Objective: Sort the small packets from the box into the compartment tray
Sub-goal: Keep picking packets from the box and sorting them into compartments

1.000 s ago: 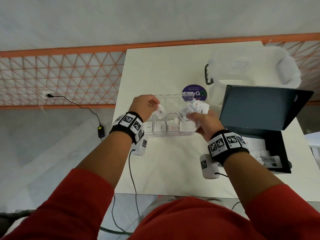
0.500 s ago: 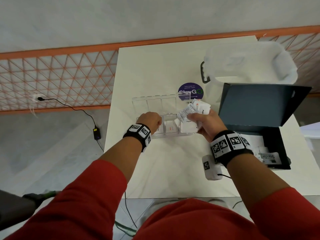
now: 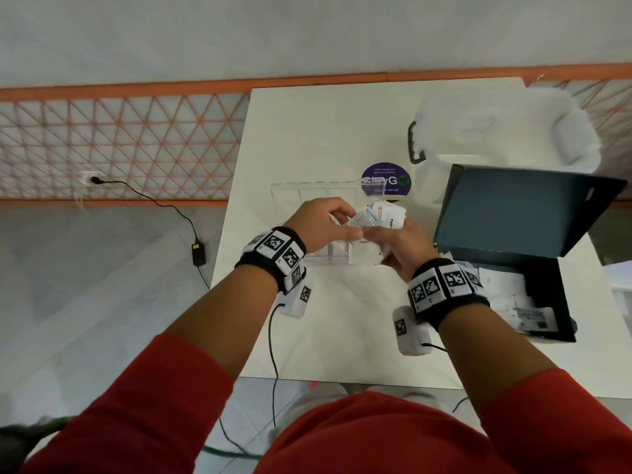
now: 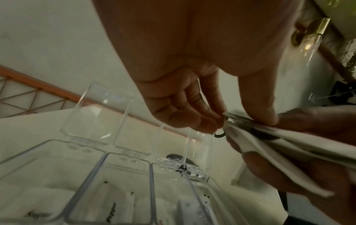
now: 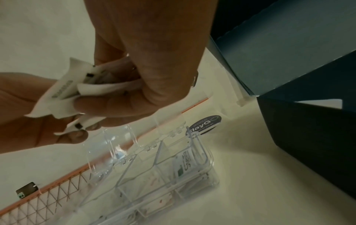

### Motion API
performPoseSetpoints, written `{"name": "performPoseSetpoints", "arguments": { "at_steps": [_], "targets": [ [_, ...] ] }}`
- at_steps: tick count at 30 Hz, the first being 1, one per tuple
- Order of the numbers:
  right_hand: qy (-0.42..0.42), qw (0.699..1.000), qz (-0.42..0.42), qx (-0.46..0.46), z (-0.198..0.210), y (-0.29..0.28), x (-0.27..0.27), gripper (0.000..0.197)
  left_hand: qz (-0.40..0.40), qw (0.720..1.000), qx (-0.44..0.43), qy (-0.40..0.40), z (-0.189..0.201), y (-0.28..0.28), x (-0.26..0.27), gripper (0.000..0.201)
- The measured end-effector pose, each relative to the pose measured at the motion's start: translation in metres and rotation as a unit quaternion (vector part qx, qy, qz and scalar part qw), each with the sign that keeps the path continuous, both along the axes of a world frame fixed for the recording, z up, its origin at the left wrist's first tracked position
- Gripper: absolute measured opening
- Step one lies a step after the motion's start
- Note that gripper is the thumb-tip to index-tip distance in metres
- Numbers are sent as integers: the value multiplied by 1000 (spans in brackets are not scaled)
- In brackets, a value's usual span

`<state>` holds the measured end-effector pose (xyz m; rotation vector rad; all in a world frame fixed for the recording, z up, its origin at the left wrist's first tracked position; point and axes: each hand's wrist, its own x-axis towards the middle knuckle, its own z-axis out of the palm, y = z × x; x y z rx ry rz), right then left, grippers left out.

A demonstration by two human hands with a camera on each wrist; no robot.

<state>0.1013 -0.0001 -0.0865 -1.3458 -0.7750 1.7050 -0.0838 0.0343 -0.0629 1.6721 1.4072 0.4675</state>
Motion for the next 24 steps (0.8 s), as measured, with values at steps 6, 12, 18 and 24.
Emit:
{"name": "performPoseSetpoints", "arguments": {
  "at_steps": [6,12,18,24],
  "targets": [
    [14,1000,-17,-14,0,-7,9,42,121,991,7,-56,1,-5,8,21],
    [20,999,-42,-25,2,-11,29,47,113,990,-5,-89,0,-11,24,32],
    [16,998,-59,-23,3,-11,47,44,101,989,-37,-99,-2,-9,39,12],
    [15,998,-60,-20,1,-11,60,42,141,985,16,-93,-5,-7,45,17]
  ]
}}
